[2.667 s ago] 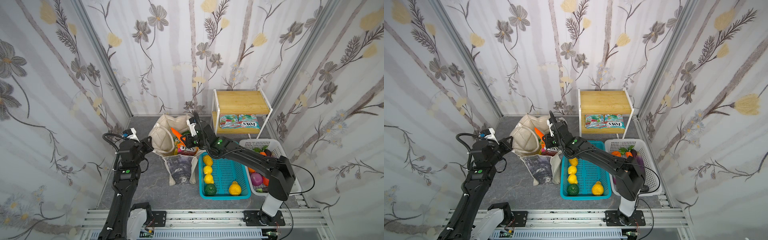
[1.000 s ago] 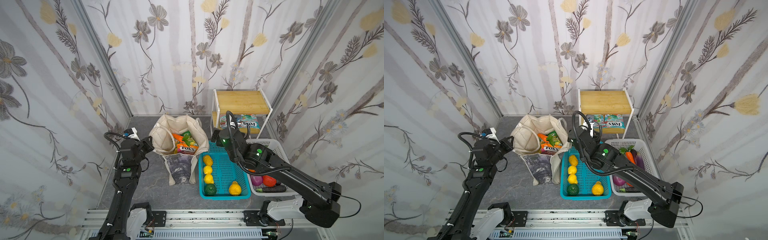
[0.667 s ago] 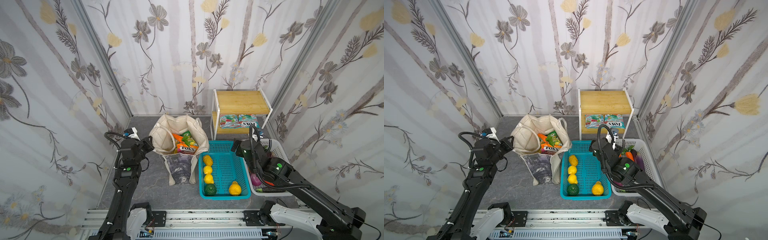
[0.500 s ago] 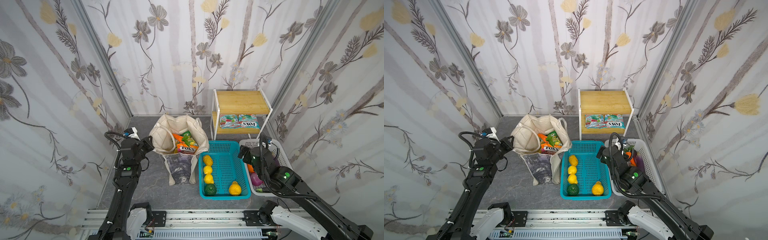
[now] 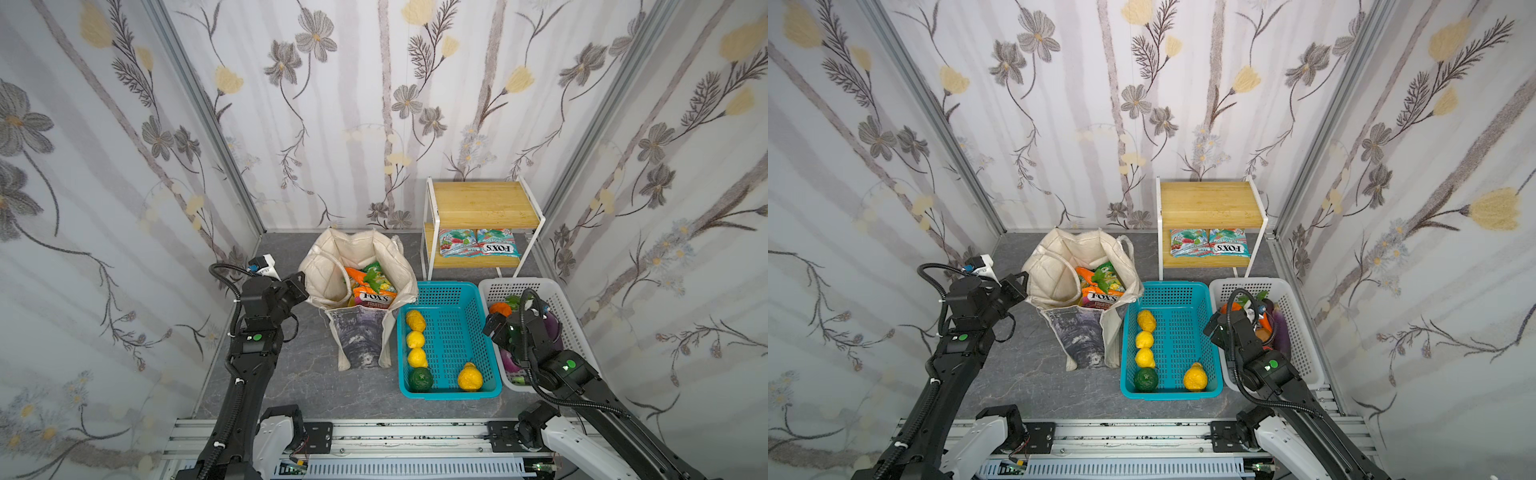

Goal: Place the food into the grocery bag and tie it
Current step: 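Move the right gripper back over the white vegetable basket, then lower the right gripper onto the purple onion in the basket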

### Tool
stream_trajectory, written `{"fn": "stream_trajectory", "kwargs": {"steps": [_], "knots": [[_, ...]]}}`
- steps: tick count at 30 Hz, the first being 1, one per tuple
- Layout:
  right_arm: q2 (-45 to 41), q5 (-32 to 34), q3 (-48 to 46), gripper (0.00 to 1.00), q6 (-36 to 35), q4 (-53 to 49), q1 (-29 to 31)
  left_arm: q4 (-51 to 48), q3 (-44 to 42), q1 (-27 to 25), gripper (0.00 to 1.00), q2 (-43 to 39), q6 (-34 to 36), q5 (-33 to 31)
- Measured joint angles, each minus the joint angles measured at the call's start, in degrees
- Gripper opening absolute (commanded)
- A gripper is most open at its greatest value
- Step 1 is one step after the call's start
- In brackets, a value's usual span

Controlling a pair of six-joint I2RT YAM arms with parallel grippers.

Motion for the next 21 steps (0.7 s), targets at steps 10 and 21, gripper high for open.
{"fn": "stream_trajectory", "kwargs": {"steps": [10,21], "knots": [[-6.8,-8.9,-7.1,1.00,4.2,-0.3,-14.9,0.1,0.0,-0.2,0.00,0.0,0.0,0.2],[-4.6,-18.4,-11.7,0.97,4.3,2.0,-23.8,0.1,0.0,-0.3,0.00,-0.2,-0.1,0.3]]}}
